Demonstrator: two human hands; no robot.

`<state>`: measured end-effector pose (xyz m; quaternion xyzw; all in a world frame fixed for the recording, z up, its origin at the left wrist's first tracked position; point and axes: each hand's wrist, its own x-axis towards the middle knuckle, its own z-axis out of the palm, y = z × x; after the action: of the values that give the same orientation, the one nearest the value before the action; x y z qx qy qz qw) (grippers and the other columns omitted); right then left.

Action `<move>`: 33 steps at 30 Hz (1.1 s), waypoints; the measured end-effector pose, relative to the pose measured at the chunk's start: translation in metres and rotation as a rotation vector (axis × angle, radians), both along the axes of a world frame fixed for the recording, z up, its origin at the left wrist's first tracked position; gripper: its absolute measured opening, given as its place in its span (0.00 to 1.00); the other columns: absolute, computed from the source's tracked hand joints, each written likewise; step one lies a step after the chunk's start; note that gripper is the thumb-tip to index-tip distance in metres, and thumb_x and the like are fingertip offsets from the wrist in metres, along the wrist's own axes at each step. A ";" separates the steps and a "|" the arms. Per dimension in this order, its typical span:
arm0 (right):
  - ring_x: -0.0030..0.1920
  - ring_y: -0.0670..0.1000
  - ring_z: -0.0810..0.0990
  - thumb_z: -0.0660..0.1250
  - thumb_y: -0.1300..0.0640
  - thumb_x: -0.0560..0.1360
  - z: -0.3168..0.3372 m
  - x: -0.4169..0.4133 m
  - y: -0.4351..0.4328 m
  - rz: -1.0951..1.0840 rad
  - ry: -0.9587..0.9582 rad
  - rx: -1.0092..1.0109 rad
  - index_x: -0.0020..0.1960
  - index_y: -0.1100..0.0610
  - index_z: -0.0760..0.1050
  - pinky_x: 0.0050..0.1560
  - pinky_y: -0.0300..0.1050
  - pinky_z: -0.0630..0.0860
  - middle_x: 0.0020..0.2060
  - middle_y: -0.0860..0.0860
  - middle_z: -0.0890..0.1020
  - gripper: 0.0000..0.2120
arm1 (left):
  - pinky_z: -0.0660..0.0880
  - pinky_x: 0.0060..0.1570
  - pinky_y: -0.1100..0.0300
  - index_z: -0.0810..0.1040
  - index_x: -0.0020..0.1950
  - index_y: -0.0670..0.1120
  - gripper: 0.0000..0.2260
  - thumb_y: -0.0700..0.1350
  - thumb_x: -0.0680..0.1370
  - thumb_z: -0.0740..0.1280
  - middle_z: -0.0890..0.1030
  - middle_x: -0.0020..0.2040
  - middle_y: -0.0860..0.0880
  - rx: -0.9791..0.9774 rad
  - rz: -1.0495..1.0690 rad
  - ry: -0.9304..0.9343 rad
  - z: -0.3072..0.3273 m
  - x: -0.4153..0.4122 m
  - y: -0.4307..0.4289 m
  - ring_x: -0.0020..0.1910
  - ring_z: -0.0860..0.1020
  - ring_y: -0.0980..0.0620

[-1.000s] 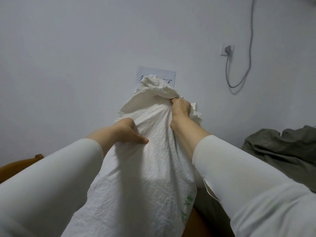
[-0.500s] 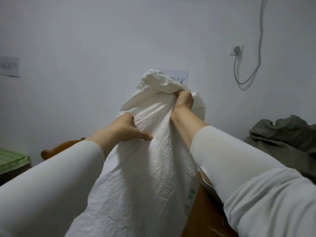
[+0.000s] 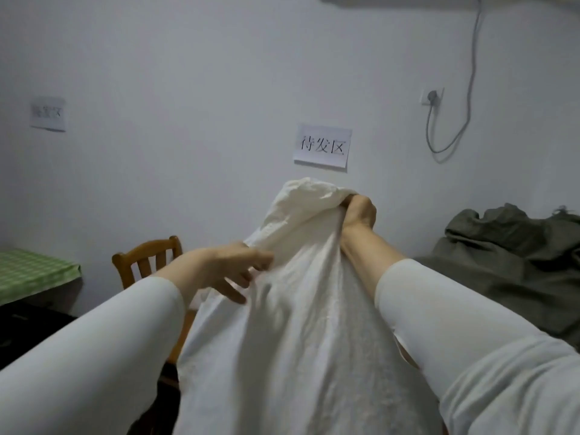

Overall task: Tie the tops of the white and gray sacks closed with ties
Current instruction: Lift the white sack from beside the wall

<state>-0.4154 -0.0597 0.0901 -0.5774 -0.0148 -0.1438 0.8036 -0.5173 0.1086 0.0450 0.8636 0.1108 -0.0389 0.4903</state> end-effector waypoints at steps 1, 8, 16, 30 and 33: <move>0.39 0.56 0.79 0.60 0.60 0.53 -0.011 -0.008 -0.004 -0.005 0.015 -0.012 0.31 0.57 0.78 0.45 0.53 0.80 0.37 0.55 0.82 0.10 | 0.80 0.37 0.57 0.74 0.57 0.42 0.15 0.47 0.74 0.68 0.76 0.60 0.42 0.104 0.059 -0.047 -0.006 -0.005 0.008 0.54 0.77 0.45; 0.36 0.55 0.76 0.60 0.60 0.53 -0.064 -0.069 -0.066 -0.017 0.090 -0.098 0.28 0.56 0.77 0.39 0.46 0.74 0.32 0.54 0.78 0.08 | 0.53 0.74 0.49 0.38 0.76 0.54 0.60 0.55 0.59 0.80 0.48 0.78 0.49 0.388 -0.169 -0.003 -0.089 -0.011 0.000 0.77 0.46 0.48; 0.32 0.54 0.75 0.58 0.59 0.61 -0.111 -0.125 -0.158 0.032 0.211 -0.158 0.31 0.57 0.73 0.35 0.41 0.73 0.28 0.53 0.78 0.05 | 0.74 0.53 0.57 0.76 0.45 0.53 0.19 0.44 0.60 0.80 0.80 0.48 0.52 0.343 -0.486 0.048 -0.151 -0.021 -0.098 0.53 0.78 0.49; 0.39 0.54 0.75 0.54 0.63 0.69 -0.253 -0.131 -0.288 -0.101 0.621 -0.364 0.35 0.56 0.75 0.41 0.44 0.72 0.37 0.54 0.79 0.11 | 0.70 0.41 0.57 0.74 0.50 0.47 0.12 0.51 0.71 0.70 0.79 0.50 0.49 0.956 -0.539 -0.045 -0.225 -0.018 -0.191 0.50 0.76 0.46; 0.43 0.58 0.75 0.56 0.61 0.66 -0.296 -0.119 -0.300 -0.089 0.731 -0.425 0.37 0.57 0.74 0.47 0.48 0.73 0.40 0.57 0.79 0.08 | 0.66 0.43 0.57 0.71 0.51 0.48 0.09 0.49 0.74 0.67 0.77 0.55 0.49 1.029 -0.577 -0.053 -0.258 -0.007 -0.199 0.57 0.74 0.46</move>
<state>-0.5346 -0.3600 -0.2060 -0.7431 0.2669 0.0422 0.6122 -0.5239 -0.0903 -0.2127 0.9864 -0.1362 -0.0904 -0.0195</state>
